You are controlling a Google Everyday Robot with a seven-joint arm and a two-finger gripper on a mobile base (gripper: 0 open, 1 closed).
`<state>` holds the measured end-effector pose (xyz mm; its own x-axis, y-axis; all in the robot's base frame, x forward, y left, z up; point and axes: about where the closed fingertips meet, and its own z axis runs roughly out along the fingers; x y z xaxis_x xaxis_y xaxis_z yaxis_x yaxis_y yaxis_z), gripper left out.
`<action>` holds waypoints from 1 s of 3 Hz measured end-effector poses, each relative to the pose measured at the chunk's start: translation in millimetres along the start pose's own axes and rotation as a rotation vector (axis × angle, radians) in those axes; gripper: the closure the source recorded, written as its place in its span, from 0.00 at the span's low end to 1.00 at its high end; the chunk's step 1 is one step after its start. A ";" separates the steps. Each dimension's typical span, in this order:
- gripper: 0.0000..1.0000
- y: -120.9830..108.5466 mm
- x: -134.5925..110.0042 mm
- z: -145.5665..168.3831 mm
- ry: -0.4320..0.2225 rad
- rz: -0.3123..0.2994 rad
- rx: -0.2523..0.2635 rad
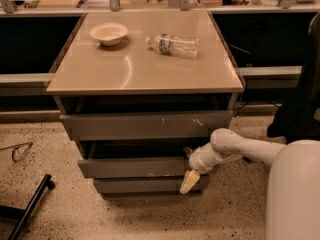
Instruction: Open middle drawer
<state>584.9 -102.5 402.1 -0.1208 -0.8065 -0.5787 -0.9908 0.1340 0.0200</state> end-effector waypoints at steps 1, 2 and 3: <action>0.00 0.1 -1.9 -2.7 0.000 0.000 0.000; 0.00 32.5 -0.8 -3.8 0.005 0.038 -0.040; 0.00 32.5 -3.9 -8.1 0.005 0.038 -0.040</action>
Offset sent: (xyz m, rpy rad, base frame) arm -0.1200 0.0072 0.0117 0.0070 0.2010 -0.0343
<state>552.7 -99.7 411.6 -0.1591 -0.8039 -0.5731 -0.9870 0.1418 0.0751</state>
